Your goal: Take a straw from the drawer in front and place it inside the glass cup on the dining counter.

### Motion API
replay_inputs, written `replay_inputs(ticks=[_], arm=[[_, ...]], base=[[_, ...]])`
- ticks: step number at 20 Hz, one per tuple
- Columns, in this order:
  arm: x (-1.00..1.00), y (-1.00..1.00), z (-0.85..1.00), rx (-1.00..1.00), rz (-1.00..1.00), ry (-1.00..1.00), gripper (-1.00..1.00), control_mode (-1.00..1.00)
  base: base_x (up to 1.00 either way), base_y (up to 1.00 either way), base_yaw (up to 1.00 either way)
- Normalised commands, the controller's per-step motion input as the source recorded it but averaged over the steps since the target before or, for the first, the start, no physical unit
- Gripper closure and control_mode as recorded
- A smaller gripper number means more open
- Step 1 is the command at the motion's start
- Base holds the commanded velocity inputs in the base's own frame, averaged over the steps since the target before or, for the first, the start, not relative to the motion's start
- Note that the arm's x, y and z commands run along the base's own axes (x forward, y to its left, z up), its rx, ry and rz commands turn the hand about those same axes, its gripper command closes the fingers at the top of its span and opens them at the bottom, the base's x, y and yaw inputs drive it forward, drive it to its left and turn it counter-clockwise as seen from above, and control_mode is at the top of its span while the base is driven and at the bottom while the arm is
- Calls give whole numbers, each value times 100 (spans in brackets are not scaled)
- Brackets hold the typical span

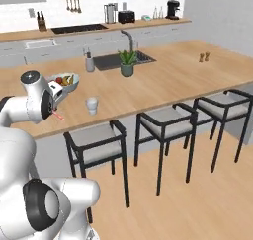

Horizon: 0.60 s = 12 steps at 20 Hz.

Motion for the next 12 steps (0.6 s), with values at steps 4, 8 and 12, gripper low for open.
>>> replay_inputs(ticks=[4,8,12], arm=[[0,0,0,0,0,0,100,100],[0,0,0,0,0,0,100,100],[0,0,0,0,0,0,100,100]], base=[[40,-46,48],[38,-54,41],[37,-56,35]])
